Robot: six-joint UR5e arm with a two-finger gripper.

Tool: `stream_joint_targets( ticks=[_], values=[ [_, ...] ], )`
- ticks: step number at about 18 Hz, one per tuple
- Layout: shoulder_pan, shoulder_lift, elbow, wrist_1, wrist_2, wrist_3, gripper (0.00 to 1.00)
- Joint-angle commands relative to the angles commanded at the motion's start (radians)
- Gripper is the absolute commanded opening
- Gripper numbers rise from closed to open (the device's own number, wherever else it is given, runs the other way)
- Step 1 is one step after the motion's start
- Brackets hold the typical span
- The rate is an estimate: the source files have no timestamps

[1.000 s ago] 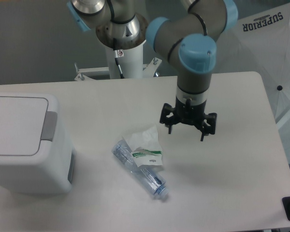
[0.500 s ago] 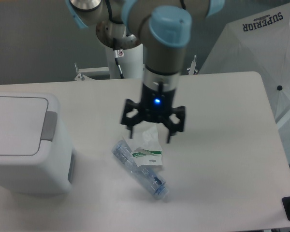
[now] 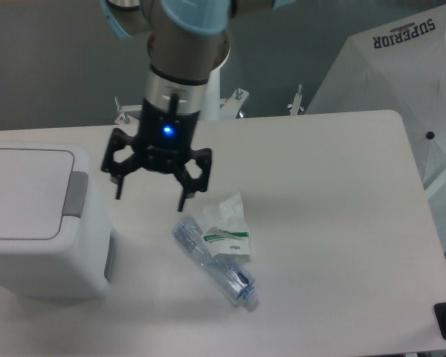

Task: Open the trash can
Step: 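Move the gripper across the table toward the white trash bin lid, then lower the gripper onto the bin lid edge and push it open, then lift the gripper away from the opened bin back over the table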

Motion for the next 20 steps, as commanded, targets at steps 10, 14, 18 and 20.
stream_joint_targets(
  ticks=[10,14,18,20],
  values=[
    [-0.037,-0.002,-0.04,0.002,0.005,0.005,1.0],
    [-0.039,-0.006,-0.043,0.003,0.006,0.008,1.0],
    [-0.039,-0.012,-0.043,0.003,0.006,0.008,1.0],
    [-0.039,-0.014,-0.041,0.003,0.006,0.008,1.0]
  ],
)
